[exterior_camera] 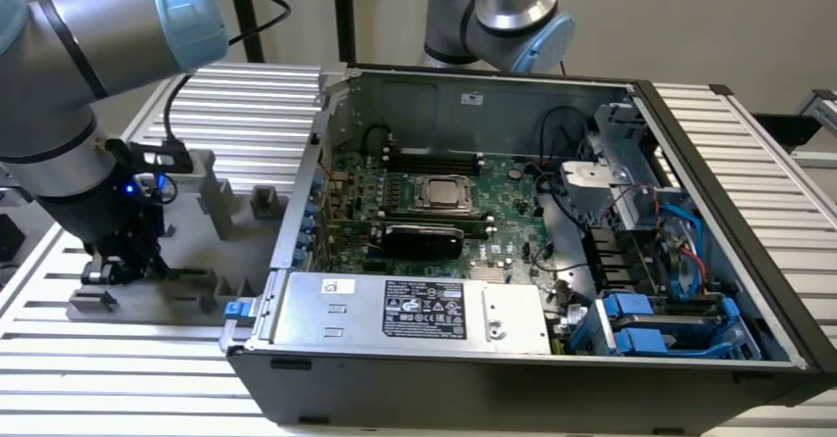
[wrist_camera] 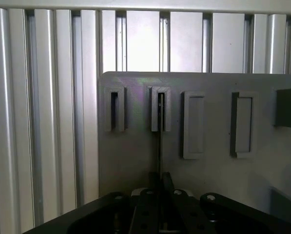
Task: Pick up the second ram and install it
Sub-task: 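Pick up the second ram and move it above second insertion slot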
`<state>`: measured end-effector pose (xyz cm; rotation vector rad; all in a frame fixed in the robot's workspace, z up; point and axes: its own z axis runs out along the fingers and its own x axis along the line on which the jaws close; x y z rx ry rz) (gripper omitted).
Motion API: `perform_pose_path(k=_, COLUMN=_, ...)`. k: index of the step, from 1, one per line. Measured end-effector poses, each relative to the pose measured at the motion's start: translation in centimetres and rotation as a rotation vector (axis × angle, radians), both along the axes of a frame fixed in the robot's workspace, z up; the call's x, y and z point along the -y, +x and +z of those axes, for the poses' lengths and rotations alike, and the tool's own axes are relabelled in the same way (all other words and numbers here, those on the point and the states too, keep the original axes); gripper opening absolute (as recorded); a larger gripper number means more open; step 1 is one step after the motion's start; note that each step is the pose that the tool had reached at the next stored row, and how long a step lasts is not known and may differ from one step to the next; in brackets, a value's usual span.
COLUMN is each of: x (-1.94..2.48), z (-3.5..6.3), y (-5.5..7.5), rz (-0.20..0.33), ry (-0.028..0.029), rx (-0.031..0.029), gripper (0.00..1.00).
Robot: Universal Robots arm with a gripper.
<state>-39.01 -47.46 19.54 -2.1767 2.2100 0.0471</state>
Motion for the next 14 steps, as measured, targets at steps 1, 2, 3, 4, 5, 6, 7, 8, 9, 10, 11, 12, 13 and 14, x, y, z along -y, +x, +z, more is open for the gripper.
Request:
perform_pose_path(k=1, x=0.00, z=0.04, y=0.0, rz=0.000, ry=-0.0001, rx=-0.0001, gripper=0.00)
perform_pose_path(k=2, x=0.00, z=0.10, y=0.0, rz=0.000, ry=-0.0002, rx=-0.0003, gripper=0.00)
perform_pose_path(k=3, x=0.00, z=0.18, y=0.0, rz=0.000, ry=-0.0002, rx=-0.0003, gripper=0.00)
perform_pose_path(k=4, x=0.00, z=0.27, y=0.0, rz=0.000, ry=-0.0002, rx=-0.0003, gripper=0.00)
perform_pose_path(k=5, x=0.00, z=0.40, y=0.0, rz=0.000, ry=-0.0002, rx=-0.0002, gripper=0.00)
perform_pose_path(k=6, x=0.00, z=0.56, y=0.0, rz=0.000, ry=-0.0002, rx=-0.0003, gripper=0.00)
perform_pose_path(k=7, x=0.00, z=0.73, y=0.0, rz=0.000, ry=-0.0002, rx=-0.0004, gripper=0.00)
perform_pose_path(k=8, x=0.00, z=0.92, y=0.0, rz=0.000, ry=-0.0001, rx=-0.0003, gripper=0.00)
perform_pose_path(k=9, x=0.00, z=1.15, y=0.0, rz=0.000, ry=-0.0001, rx=-0.0002, gripper=0.00)
perform_pose_path(k=10, x=0.00, z=1.40, y=0.0, rz=0.000, ry=-0.0001, rx=-0.0001, gripper=0.00)
perform_pose_path(k=11, x=0.00, z=1.69, y=0.0, rz=0.000, ry=-0.0001, rx=-0.0002, gripper=0.00)
perform_pose_path(k=12, x=0.00, z=2.00, y=0.0, rz=0.000, ry=-0.0002, rx=-0.0003, gripper=0.00)
perform_pose_path(k=13, x=0.00, z=2.34, y=0.0, rz=0.000, ry=-0.0002, rx=-0.0003, gripper=0.00)
perform_pose_path(k=14, x=0.00, z=2.70, y=0.0, rz=0.000, ry=-0.0001, rx=-0.0002, gripper=0.00)
